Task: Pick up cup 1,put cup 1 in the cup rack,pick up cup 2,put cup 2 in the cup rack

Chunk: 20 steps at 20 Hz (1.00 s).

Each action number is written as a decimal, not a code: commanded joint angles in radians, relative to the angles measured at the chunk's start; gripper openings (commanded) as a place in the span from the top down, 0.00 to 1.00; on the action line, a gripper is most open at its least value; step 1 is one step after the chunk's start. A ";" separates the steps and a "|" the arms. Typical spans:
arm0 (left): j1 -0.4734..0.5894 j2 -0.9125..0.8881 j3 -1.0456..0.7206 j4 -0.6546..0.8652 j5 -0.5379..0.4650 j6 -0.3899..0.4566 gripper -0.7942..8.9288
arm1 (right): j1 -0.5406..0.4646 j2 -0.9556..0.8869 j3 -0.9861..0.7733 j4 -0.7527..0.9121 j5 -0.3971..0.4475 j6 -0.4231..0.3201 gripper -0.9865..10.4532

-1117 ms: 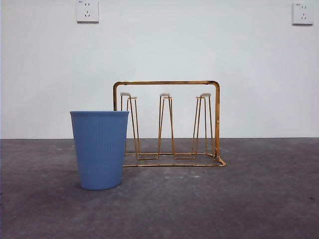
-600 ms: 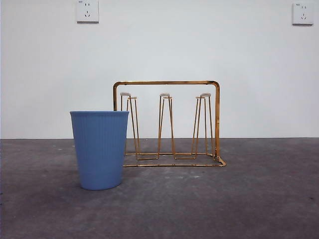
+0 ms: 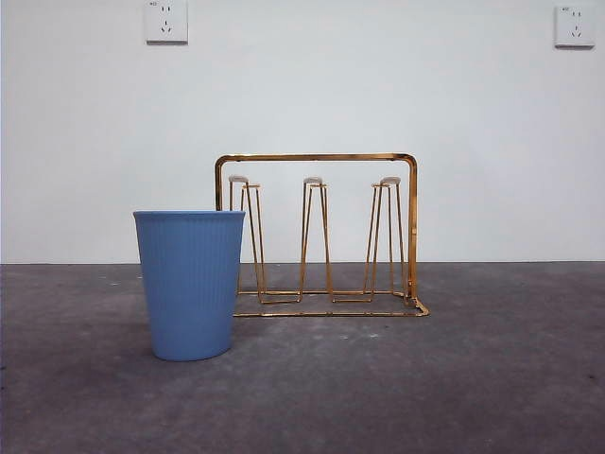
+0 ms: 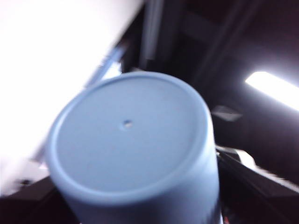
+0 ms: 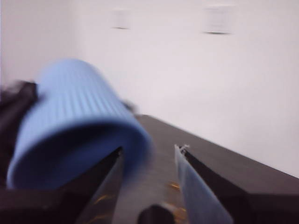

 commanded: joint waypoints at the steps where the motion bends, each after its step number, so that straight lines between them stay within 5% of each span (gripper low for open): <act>1: 0.008 -0.038 0.002 -0.121 -0.004 0.132 0.93 | -0.001 -0.056 0.000 -0.089 0.127 -0.033 0.75; 6: -0.001 -0.085 0.018 -0.446 -0.079 0.333 0.93 | -0.001 -0.119 0.000 -0.255 0.311 -0.033 0.75; 10: -0.062 -0.081 0.052 -0.679 -0.248 0.509 0.93 | -0.001 -0.153 0.000 -0.357 0.417 -0.032 0.75; 16: -0.165 -0.015 0.054 -0.738 -0.477 0.649 0.93 | -0.001 -0.180 0.000 -0.425 0.427 -0.024 0.75; 20: -0.192 0.058 0.055 -0.738 -0.567 0.657 0.93 | -0.001 -0.180 0.000 -0.440 0.427 -0.025 0.75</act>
